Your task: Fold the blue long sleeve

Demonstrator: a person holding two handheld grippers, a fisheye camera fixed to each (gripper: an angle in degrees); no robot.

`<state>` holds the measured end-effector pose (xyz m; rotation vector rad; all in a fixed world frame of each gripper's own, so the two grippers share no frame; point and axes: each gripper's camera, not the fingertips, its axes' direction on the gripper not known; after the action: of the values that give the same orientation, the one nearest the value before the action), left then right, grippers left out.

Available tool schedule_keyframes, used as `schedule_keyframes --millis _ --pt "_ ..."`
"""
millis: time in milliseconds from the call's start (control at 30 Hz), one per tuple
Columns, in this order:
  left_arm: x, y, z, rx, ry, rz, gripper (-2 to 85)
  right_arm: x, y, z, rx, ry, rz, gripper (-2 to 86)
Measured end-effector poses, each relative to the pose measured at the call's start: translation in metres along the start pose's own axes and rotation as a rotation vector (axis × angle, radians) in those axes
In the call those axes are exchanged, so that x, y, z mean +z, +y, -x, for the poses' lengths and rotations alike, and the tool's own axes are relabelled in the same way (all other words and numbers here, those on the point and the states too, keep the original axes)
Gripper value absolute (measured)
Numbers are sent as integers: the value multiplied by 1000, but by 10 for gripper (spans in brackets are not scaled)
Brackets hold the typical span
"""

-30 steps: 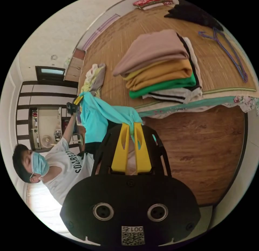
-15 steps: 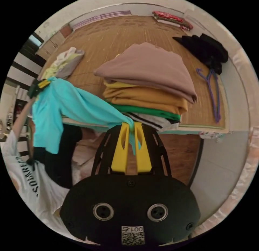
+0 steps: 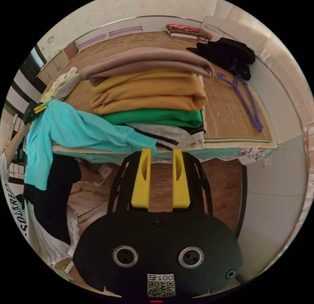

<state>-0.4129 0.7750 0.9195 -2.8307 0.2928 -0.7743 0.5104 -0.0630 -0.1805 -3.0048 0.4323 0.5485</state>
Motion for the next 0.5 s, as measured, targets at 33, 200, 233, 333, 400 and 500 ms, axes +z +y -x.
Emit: schedule_keyframes --millis 33,200,233,333,400,500 --pt "-4 0 -5 16 -21 -2 8 7 8 -4 -3 -47 6 85" --pt "-17 -7 -19 61 -81 17 7 26 36 0 -63 -55 25 92" --pt "-20 -9 -20 62 -83 26 7 30 43 1 -78 -70 36 95" --pt "-26 -14 -23 58 -82 42 7 35 63 -1 -98 -124 37 99" --pt "-29 -15 -26 58 -86 45 6 37 73 -2 -118 -140 40 101" --pt "-36 -16 -30 60 -100 47 6 33 87 -4 -125 -122 -11 102"
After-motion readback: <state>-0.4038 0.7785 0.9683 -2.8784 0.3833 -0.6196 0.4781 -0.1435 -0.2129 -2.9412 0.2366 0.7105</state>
